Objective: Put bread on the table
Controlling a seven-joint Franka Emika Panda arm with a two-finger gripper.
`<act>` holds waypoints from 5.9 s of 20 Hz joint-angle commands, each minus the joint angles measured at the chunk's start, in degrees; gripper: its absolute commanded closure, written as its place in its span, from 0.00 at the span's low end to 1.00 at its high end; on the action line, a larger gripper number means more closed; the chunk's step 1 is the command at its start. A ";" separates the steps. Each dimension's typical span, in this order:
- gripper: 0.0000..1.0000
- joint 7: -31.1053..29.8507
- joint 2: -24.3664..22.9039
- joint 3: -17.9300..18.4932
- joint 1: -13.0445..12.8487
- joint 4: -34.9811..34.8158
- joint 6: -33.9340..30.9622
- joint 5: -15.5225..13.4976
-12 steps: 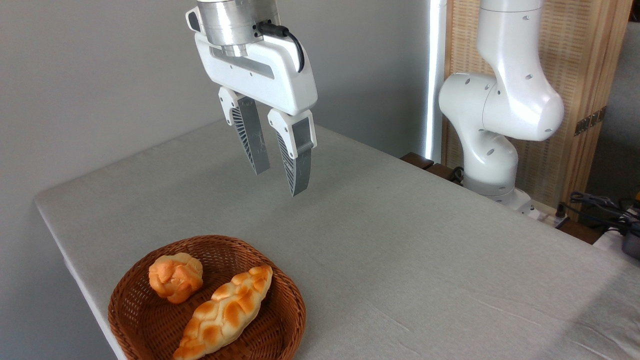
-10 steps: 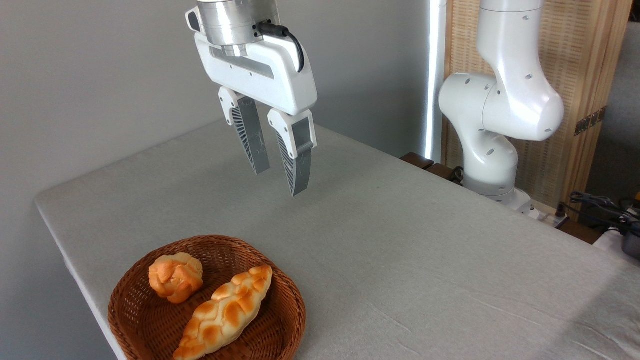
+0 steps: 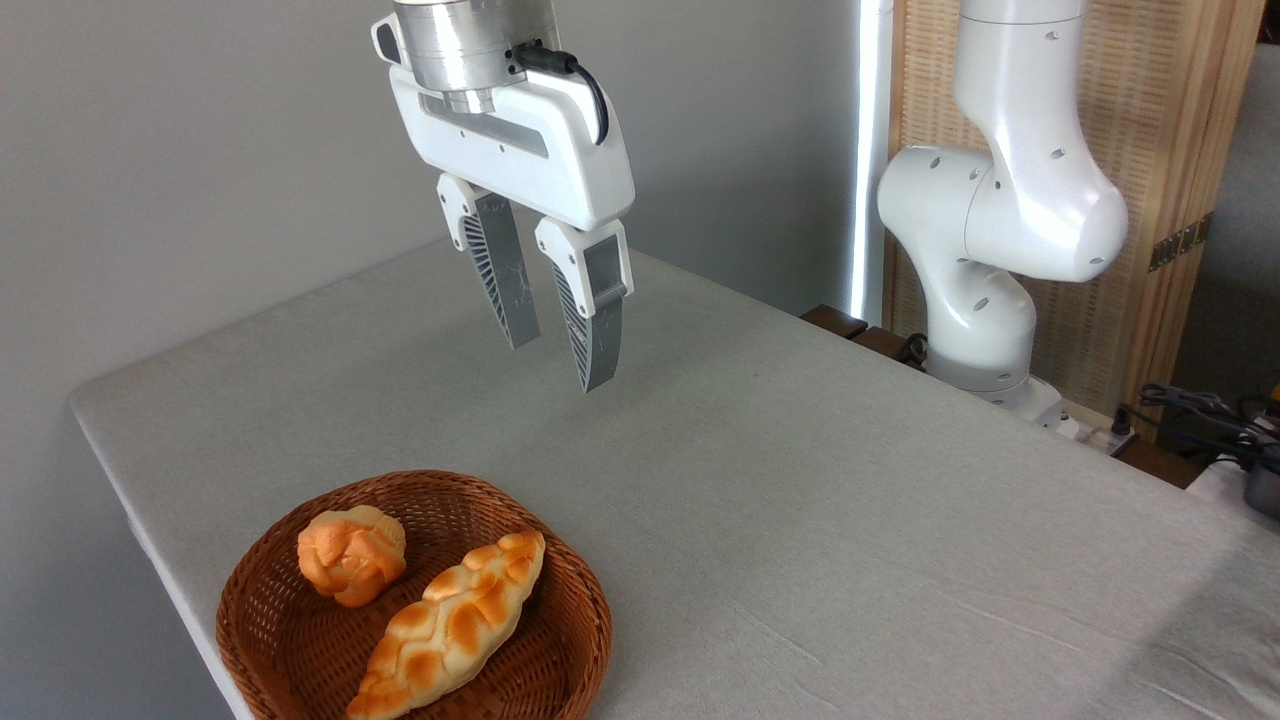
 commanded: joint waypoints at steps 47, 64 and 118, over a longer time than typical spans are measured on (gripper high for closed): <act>0.00 -5.10 10.39 -2.17 -0.33 -9.38 32.08 2.73; 0.58 -5.18 13.29 -2.26 0.29 -13.70 36.12 6.70; 0.00 -2.36 0.89 -3.22 1.61 -2.92 4.05 3.99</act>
